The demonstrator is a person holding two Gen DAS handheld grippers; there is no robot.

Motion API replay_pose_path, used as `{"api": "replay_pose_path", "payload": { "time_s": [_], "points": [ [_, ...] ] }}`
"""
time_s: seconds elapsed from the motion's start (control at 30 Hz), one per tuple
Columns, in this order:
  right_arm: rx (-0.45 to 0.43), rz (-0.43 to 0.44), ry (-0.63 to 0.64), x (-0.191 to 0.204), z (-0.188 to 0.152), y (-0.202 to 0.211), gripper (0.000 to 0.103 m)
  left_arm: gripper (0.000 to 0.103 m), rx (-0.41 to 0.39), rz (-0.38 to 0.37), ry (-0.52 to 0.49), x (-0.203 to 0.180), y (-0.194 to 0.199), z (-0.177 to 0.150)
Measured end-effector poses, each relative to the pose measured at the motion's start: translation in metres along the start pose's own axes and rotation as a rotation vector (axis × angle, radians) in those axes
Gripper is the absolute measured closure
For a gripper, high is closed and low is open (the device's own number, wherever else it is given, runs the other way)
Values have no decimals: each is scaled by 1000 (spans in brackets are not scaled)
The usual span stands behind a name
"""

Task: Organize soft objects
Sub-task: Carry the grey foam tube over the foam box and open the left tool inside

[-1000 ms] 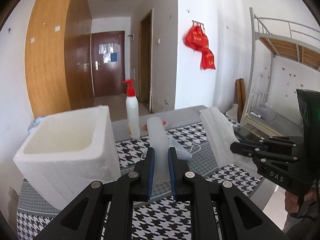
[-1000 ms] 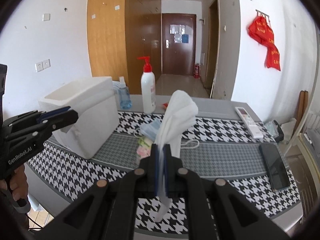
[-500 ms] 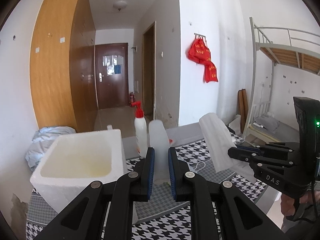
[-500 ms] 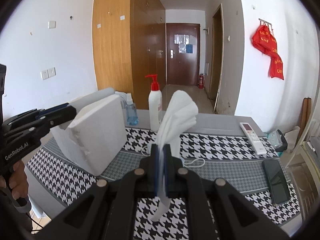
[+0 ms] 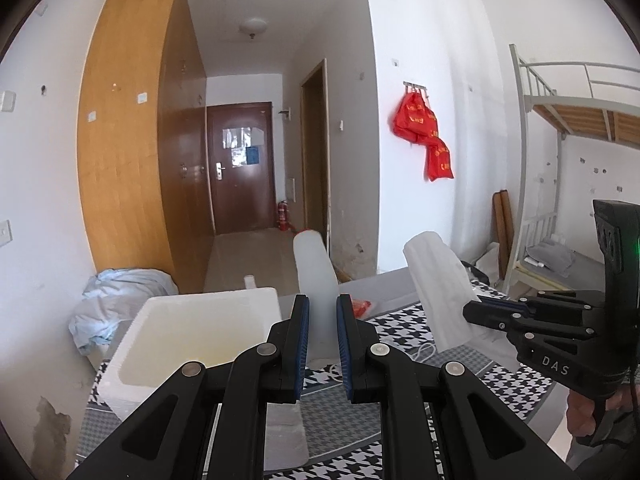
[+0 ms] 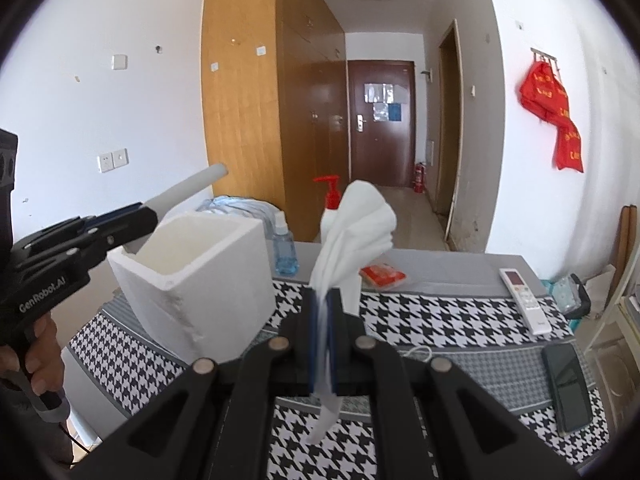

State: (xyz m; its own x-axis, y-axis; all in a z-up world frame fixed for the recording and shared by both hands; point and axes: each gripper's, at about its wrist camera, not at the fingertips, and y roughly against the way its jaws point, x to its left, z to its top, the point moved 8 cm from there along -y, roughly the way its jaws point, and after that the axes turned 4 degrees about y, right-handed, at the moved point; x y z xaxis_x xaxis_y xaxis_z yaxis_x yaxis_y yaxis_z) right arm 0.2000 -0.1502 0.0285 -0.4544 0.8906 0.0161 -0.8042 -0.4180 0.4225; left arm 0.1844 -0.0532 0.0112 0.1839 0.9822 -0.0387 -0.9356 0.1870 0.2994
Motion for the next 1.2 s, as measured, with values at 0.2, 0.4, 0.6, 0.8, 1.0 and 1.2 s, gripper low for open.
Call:
{"api": "replay_pose_path", "payload": {
  "time_s": [0.2,0.4,0.6,0.8,1.0,1.2],
  "points": [
    [-10,33,23,14,5,-5,96,88,-21,35,3,8,9,4],
    [-18,72,43,29,11,-9,96,88,-35,71,20,23,18,8],
    [-21,104,59,43,13,-13,96,88,-35,101,41,37,19,11],
    [-19,121,71,53,14,-16,96,88,-20,119,65,49,15,11],
    [-18,131,73,59,15,-16,96,88,15,140,82,60,-2,9],
    [-12,127,74,61,16,-20,96,88,54,152,104,70,-16,5]
  ]
}}
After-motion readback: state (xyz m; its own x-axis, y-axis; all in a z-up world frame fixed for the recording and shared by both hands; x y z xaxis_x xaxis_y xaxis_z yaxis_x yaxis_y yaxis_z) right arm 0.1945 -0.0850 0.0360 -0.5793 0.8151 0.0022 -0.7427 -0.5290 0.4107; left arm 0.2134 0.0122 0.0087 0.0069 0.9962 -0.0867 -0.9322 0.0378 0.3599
